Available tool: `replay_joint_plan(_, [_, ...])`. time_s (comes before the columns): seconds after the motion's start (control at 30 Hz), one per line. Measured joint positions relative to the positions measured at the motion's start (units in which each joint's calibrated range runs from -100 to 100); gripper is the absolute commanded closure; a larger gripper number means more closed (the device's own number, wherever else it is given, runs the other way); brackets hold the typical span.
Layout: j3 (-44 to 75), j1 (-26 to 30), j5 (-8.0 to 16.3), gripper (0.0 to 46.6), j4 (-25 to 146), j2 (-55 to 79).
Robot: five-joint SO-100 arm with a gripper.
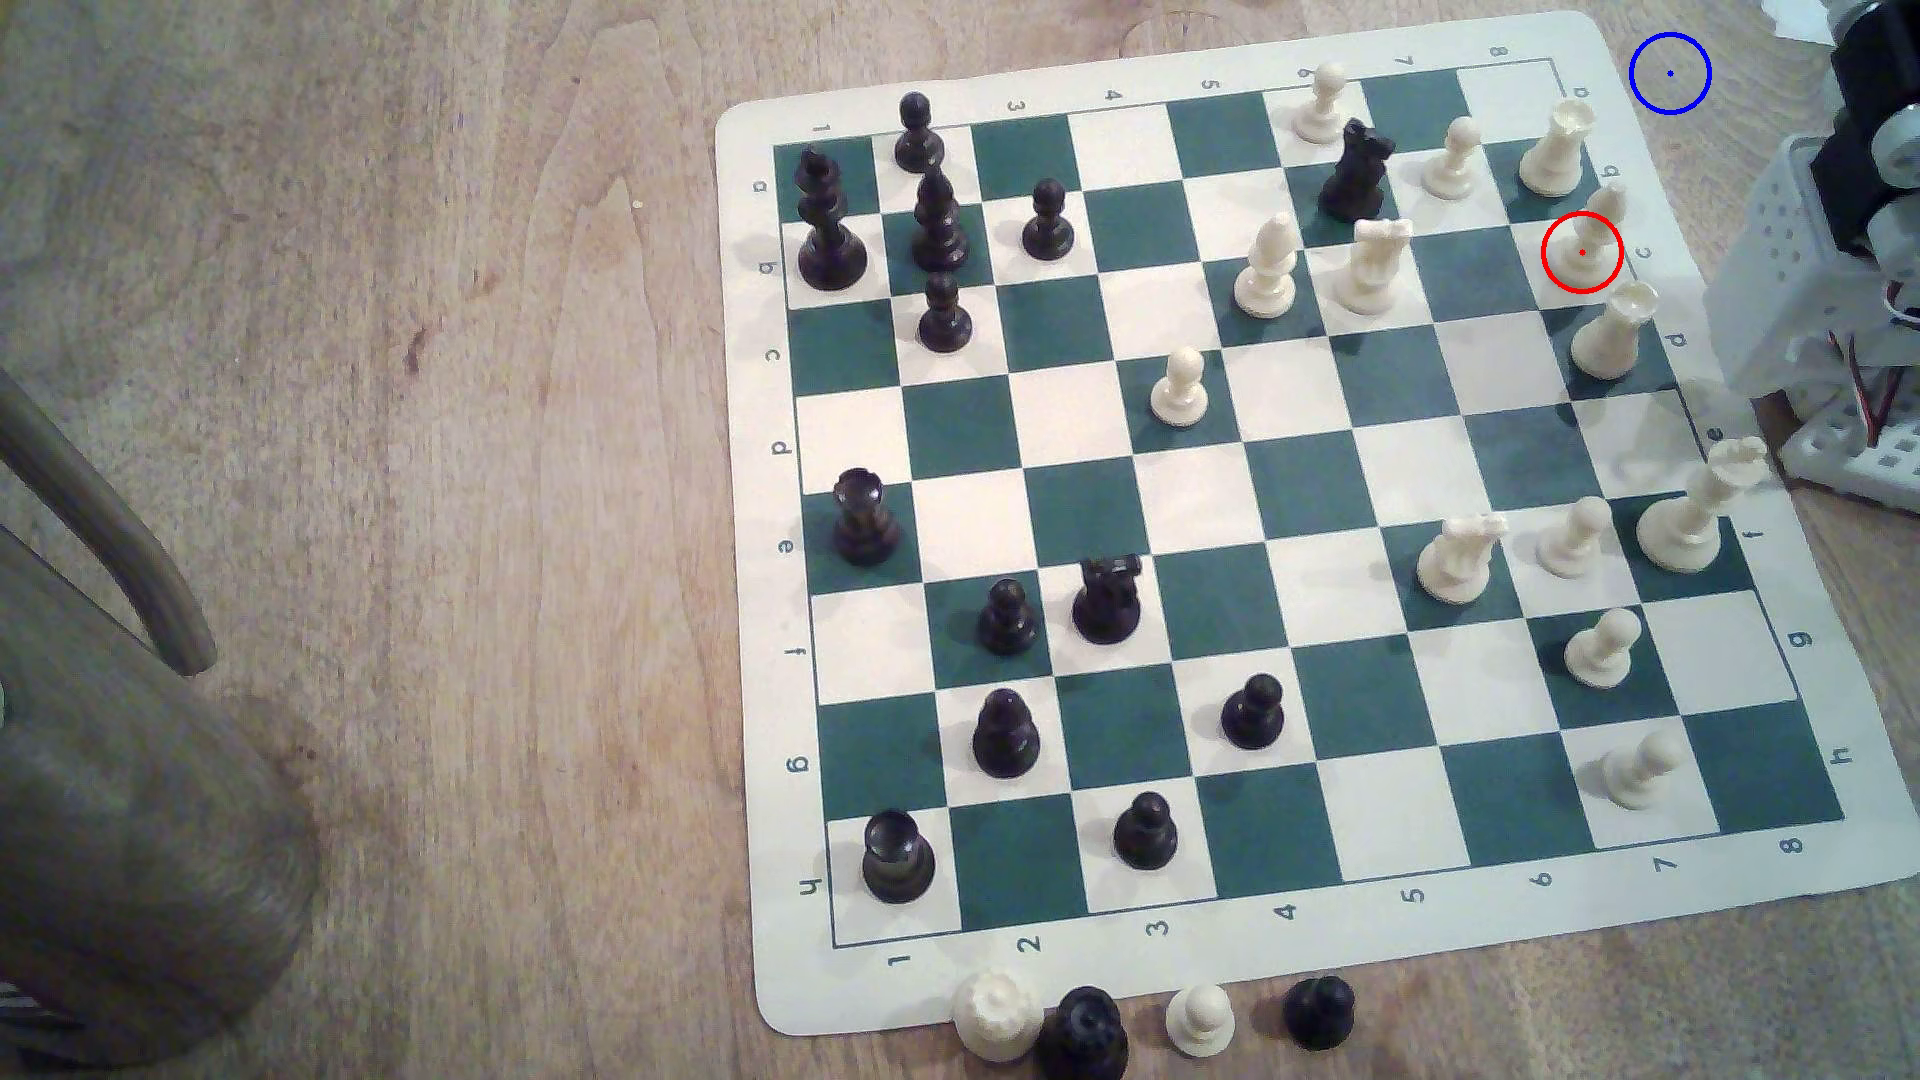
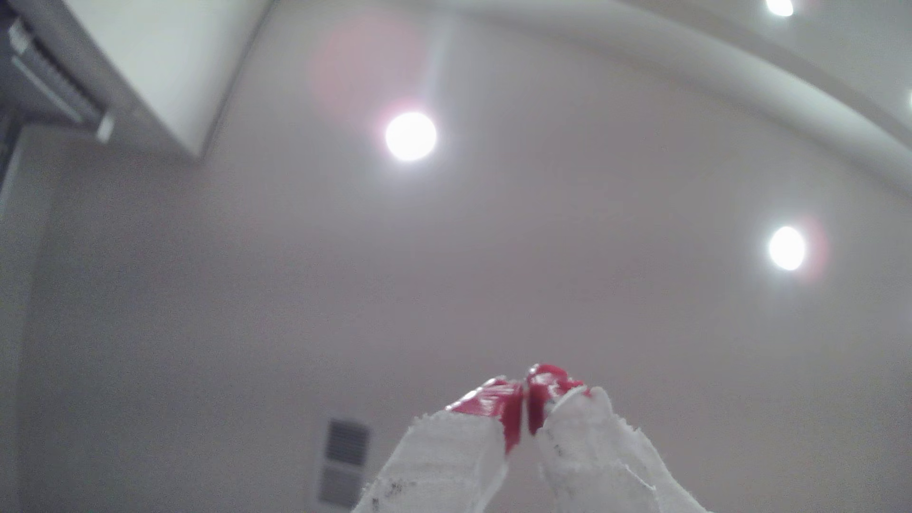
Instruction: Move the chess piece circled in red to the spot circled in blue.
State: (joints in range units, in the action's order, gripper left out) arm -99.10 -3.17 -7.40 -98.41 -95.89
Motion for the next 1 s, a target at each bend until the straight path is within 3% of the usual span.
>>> replay_joint_plan(0.2, [0.54, 0.00, -0.29, 46.4, 3.43, 0.08])
replay_joint_plan(0.43, [9.13, -0.07, -0.34, 46.4, 23.51, 0.25])
replay_joint_plan(0.7, [21.06, -4.57, -0.34, 46.4, 47.25, 0.17])
replay_joint_plan(1.0, [25.40, -8.26, -0.34, 46.4, 67.49, 0.08])
